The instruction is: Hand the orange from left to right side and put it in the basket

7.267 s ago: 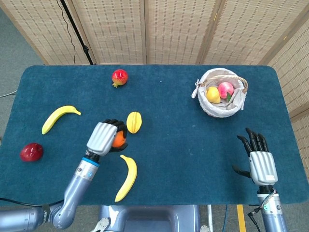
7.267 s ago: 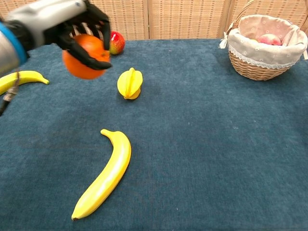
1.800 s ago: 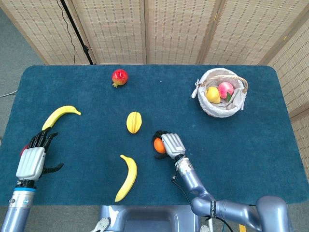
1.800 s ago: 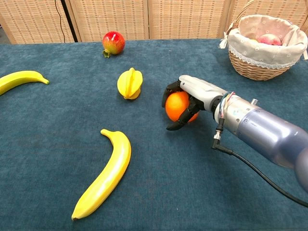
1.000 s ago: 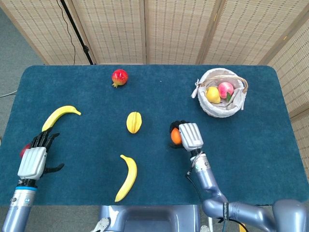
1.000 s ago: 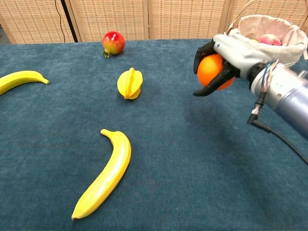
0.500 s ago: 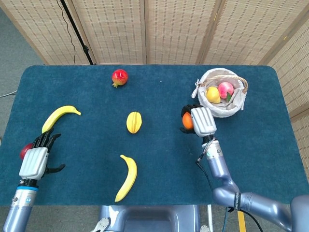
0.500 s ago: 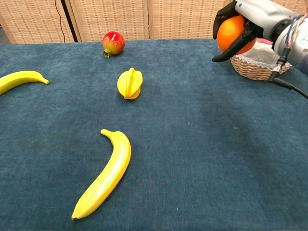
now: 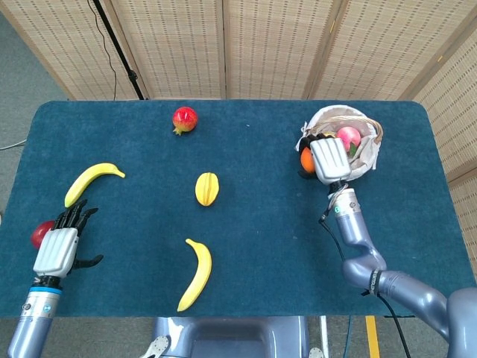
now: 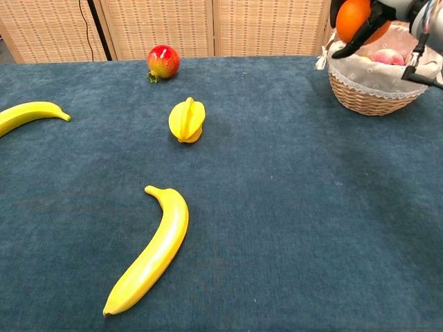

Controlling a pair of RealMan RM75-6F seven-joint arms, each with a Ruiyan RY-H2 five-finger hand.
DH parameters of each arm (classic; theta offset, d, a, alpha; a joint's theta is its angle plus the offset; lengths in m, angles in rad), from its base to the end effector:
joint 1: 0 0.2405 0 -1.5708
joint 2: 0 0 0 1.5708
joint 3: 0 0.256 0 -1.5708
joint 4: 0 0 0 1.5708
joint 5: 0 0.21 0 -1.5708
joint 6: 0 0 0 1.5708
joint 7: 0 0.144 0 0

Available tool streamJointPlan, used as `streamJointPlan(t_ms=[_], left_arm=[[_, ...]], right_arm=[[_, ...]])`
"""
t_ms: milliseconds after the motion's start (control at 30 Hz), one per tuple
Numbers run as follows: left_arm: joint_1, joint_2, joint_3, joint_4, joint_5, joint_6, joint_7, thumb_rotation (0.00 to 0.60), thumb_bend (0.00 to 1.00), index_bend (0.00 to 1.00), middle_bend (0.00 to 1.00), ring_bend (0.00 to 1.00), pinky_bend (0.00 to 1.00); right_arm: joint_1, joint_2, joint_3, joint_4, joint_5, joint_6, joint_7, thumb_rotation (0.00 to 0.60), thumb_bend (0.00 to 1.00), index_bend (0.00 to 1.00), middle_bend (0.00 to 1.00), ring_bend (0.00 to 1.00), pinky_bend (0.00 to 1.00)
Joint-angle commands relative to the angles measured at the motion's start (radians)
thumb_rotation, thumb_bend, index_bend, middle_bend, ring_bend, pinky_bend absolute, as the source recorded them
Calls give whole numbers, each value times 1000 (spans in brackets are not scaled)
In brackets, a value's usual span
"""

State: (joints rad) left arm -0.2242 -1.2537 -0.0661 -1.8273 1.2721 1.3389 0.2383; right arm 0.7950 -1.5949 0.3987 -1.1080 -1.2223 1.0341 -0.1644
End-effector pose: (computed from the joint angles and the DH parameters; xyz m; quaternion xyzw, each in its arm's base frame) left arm -0.2555 0.2120 0.0891 -0.5915 -0.4762 -0.3751 0.5318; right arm -0.1498 -0.4360 0.0591 0.6382 -0.3038 0.4697 0.5290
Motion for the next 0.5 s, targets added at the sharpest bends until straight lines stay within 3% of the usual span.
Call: streamJointPlan(t_ms=[33,400,500], left_arm=[[0,1,0,-1,0,-1,-3,600,108,158,36,15,92],[2,9,4,-5,9,-8,-21,600,108,158,36,15,92],[1,9,5,-6,10,-12,-22,600,108,158,36,15,92]], right_arm=[[19,11,-7,43,-33,8,27,600,72,747,655,690,746],[21,-14,-71,240,-123,72,143,600,72,749,654,652,689],[13,-30,-83,290,-125,76,180,600,72,732,613,577,556]])
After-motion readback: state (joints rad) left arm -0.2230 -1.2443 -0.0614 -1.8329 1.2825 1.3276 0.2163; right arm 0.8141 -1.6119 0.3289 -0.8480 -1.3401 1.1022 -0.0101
